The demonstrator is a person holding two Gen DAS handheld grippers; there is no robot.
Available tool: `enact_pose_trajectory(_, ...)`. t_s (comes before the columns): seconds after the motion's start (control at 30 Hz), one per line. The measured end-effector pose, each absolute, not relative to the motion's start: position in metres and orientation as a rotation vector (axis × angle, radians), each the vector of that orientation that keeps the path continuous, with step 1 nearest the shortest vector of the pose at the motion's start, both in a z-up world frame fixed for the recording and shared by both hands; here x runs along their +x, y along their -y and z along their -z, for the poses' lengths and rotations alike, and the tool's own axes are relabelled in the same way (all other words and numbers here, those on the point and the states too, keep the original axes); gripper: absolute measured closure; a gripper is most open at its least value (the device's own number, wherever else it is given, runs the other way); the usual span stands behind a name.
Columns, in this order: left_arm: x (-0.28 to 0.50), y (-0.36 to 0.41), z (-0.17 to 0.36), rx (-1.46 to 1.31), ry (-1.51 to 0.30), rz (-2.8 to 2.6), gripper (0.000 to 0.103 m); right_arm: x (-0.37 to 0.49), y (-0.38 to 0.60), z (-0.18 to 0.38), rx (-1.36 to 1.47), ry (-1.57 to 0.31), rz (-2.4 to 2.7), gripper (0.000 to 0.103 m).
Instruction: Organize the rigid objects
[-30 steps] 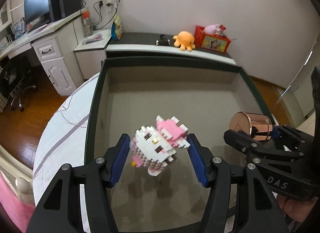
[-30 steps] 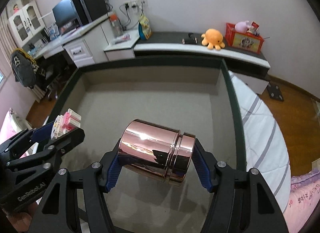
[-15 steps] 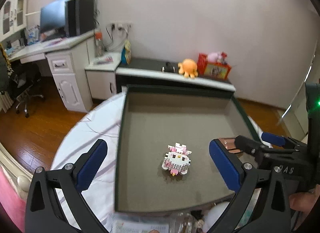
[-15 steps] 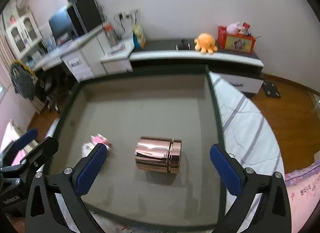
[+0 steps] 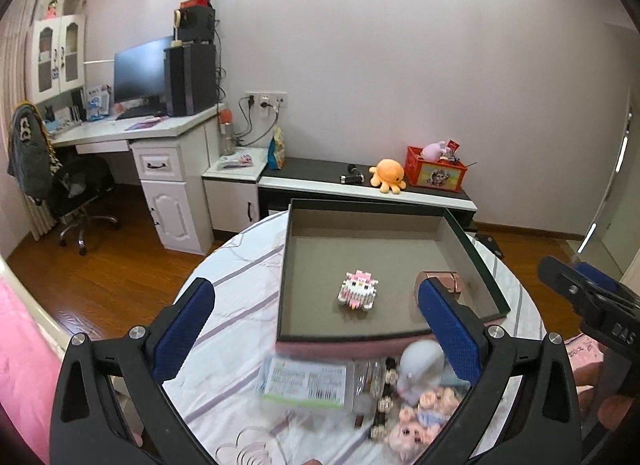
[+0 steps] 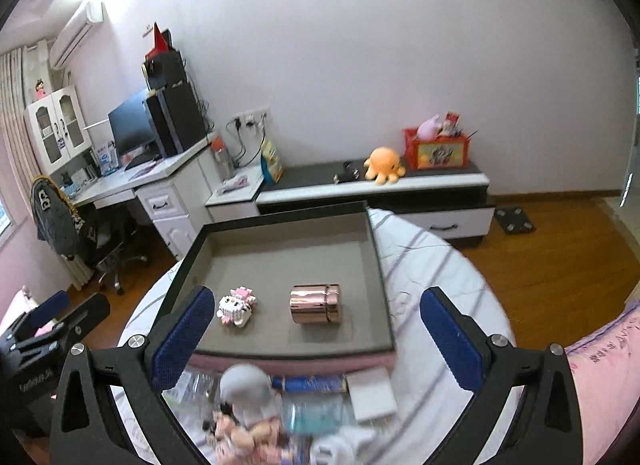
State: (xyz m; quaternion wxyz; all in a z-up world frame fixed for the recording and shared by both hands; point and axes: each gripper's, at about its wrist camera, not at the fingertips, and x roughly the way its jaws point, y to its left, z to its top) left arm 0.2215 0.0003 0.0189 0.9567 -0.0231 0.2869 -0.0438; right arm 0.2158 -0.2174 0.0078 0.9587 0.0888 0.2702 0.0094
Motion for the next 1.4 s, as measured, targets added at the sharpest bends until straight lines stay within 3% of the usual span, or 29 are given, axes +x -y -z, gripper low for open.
enact_pose_trajectory(0.57,0.127,-0.004,-0.029,-0.043,-0.498,0.044,0.000,0.126,0.204,-0.018,0.120,-0.473,0.028,0.000)
enact_pose_trajectory(1.4,0.103,-0.003,-0.032,-0.063,-0.476,0.062,0.000,0.098,0.198,-0.024,0.106,-0.448,0.024,0.000)
